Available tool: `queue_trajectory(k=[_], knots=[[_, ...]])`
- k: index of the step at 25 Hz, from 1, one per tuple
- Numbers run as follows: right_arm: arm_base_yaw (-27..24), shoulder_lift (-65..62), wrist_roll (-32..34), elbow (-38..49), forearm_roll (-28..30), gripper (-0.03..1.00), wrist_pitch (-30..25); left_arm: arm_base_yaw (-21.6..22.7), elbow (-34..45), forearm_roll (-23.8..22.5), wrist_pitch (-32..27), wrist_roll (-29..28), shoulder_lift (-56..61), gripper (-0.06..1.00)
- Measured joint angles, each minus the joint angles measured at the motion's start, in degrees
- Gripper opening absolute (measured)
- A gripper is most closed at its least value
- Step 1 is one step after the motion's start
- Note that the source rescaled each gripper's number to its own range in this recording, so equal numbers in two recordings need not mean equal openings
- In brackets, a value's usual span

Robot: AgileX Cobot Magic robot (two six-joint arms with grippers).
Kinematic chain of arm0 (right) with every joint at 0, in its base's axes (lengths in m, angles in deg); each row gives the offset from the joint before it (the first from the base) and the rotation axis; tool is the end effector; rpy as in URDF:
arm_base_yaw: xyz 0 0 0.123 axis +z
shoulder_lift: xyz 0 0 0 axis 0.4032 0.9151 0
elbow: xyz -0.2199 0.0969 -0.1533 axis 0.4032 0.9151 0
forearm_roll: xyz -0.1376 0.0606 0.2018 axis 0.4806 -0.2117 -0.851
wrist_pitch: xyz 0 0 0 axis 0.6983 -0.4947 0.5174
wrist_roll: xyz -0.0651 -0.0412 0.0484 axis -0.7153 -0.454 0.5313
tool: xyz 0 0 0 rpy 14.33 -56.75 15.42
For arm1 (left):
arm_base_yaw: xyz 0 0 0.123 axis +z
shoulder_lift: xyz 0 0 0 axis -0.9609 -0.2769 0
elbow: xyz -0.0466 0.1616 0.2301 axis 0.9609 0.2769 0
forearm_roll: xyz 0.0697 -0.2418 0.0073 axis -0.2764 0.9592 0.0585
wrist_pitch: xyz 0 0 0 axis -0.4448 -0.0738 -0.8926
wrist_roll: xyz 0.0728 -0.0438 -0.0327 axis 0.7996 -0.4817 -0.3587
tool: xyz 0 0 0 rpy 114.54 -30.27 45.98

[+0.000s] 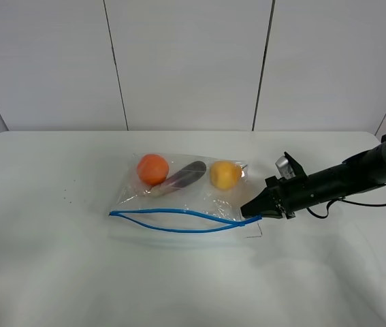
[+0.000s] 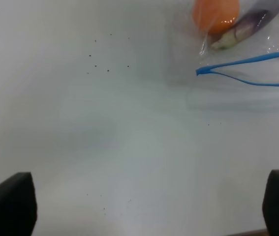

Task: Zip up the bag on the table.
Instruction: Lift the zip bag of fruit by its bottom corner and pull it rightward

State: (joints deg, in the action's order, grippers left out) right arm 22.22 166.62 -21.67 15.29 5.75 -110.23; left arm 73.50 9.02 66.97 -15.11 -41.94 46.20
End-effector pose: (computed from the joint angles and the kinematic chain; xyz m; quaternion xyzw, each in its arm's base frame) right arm 0.3440 0.0699 0.0763 -0.0767 0.8605 0.5002 0.0593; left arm -0.0051 -0.0049 0.2782 0.0618 0.8478 0.0025 0.5266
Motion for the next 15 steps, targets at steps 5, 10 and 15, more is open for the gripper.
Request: queue_trajectory(k=[5, 10, 15], knots=[[0.0, 0.0, -0.1, 0.0, 0.2, 0.00, 0.4, 0.0, 0.0, 0.0, 0.0, 0.0, 0.0, 1.00], [0.0, 0.0, -0.5, 0.0, 0.2, 0.00, 0.4, 0.0, 0.0, 0.0, 0.0, 0.0, 0.0, 1.00], [0.0, 0.0, -0.4, 0.0, 0.1, 0.00, 0.4, 0.0, 0.0, 0.0, 0.0, 0.0, 0.0, 1.00]])
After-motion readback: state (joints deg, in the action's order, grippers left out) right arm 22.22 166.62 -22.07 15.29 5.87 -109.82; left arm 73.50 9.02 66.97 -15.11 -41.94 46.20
